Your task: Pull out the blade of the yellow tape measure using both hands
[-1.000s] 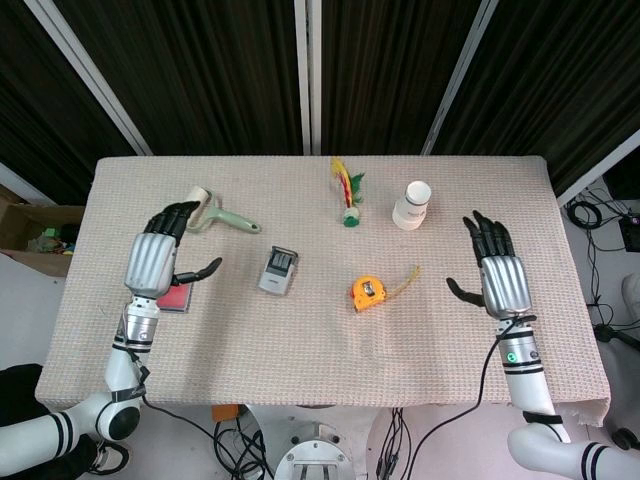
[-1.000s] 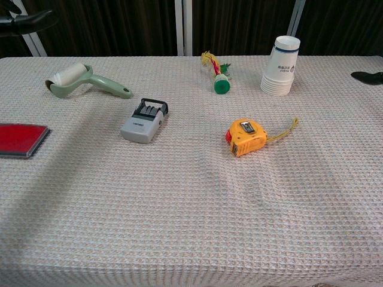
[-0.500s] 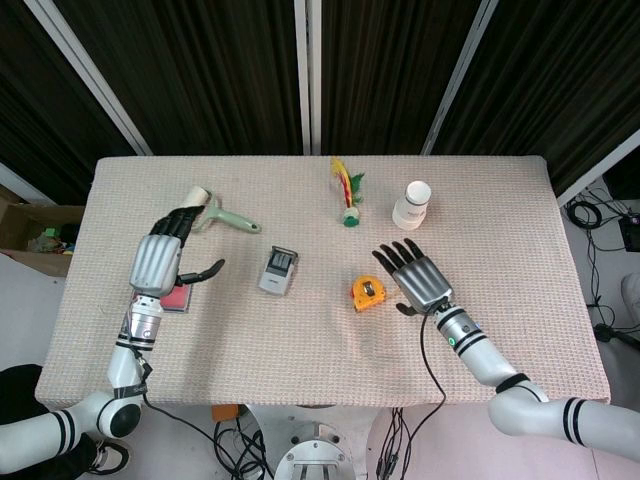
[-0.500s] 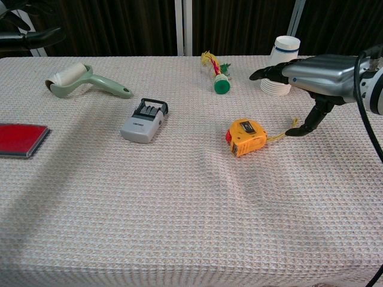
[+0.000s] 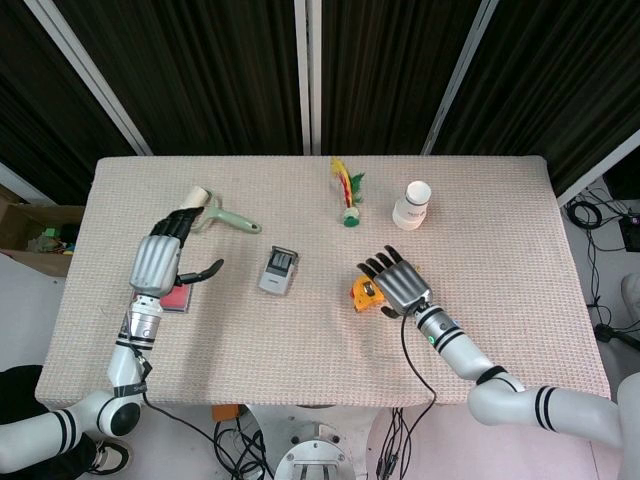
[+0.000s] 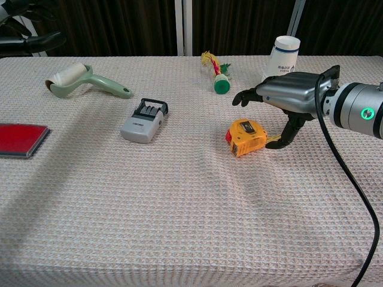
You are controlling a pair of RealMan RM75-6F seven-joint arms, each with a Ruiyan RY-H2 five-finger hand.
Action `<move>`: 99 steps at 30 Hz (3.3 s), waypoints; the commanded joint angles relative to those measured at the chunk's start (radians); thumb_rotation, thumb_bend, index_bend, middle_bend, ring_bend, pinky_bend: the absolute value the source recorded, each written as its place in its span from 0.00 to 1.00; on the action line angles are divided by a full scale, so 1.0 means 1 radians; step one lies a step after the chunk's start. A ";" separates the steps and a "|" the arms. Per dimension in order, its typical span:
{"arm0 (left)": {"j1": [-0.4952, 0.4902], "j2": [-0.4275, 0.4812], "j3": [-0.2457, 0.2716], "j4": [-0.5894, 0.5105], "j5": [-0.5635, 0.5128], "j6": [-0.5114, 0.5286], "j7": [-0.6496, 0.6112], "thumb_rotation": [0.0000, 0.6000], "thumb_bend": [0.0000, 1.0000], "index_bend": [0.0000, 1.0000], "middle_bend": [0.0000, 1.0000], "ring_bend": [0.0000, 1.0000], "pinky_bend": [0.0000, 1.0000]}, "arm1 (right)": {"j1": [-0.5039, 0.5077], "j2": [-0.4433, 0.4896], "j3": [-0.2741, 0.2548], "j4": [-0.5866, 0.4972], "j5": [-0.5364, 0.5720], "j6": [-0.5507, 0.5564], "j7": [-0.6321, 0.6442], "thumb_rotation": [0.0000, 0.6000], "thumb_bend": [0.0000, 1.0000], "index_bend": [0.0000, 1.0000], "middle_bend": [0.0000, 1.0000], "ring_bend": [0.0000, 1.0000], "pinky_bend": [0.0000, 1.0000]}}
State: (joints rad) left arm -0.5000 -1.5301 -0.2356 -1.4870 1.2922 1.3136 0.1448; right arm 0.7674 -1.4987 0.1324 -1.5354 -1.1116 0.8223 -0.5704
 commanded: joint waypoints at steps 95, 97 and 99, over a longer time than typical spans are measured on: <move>-0.292 -0.188 -0.169 -0.009 -0.044 -0.104 0.226 0.72 0.28 0.36 0.36 0.34 0.51 | 0.024 -0.604 0.439 0.342 0.087 0.368 0.792 1.00 0.36 0.83 0.69 0.60 0.67; -0.300 -0.200 -0.164 0.004 -0.047 -0.099 0.239 0.72 0.28 0.37 0.37 0.37 0.55 | 0.023 -0.605 0.442 0.338 0.079 0.372 0.806 1.00 0.36 0.83 0.69 0.60 0.67; -0.306 -0.213 -0.157 0.023 -0.041 -0.086 0.256 0.72 0.28 0.37 0.37 0.38 0.56 | 0.020 -0.604 0.441 0.333 0.075 0.373 0.812 1.00 0.36 0.83 0.69 0.60 0.67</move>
State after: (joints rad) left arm -0.8006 -1.7344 -0.3977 -1.4750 1.2486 1.2196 0.3906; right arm 0.7888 -2.1025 0.5735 -1.2008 -1.0346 1.1942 0.2399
